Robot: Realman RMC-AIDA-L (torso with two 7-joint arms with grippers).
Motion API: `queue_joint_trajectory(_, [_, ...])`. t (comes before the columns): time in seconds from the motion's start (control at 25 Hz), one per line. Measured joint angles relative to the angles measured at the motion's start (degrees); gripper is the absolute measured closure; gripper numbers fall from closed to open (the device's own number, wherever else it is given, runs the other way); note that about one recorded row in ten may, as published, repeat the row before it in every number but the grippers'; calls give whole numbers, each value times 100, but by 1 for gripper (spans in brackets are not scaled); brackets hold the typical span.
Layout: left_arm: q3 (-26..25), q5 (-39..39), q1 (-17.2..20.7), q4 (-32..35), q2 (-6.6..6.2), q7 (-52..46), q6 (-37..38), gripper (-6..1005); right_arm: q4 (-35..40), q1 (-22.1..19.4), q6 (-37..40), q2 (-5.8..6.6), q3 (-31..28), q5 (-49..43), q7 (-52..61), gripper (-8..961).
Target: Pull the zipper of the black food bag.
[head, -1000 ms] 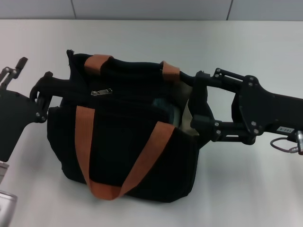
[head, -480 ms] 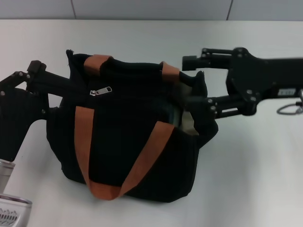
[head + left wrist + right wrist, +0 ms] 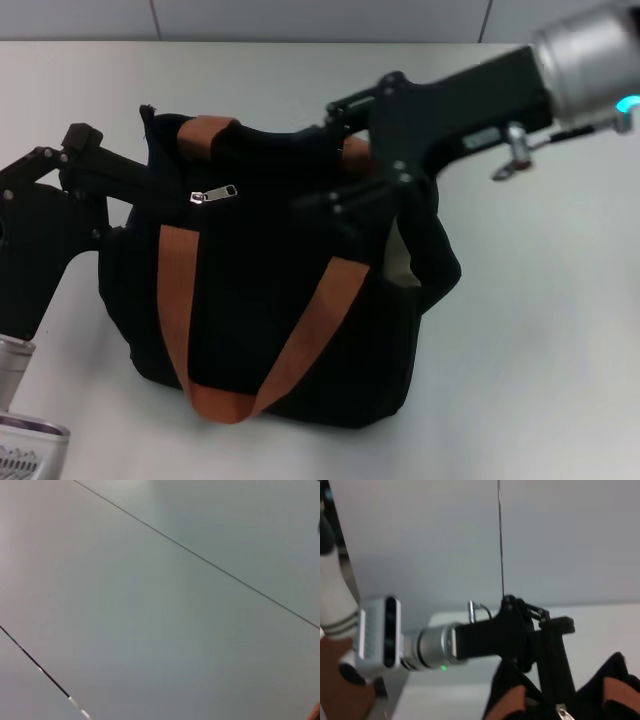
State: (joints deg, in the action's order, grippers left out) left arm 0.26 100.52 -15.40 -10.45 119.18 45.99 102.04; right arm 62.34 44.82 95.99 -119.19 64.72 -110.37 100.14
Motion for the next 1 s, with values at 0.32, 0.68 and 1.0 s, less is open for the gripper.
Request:
queue_joint_trajectory(0.32, [0, 73, -64, -5, 0, 4, 82, 983, -43, 660, -841, -20, 929, -524, 463, 332])
queue_joint_trajectory(0.68, [1, 74, -111, -55, 0, 7, 146, 983, -168, 826, -1504, -39, 1696, -571, 509, 350])
queue_joint_trajectory(1.0, [3, 177, -154, -62, 0, 7, 208, 983, -206, 868, -1937, -46, 2120, -549, 519, 441])
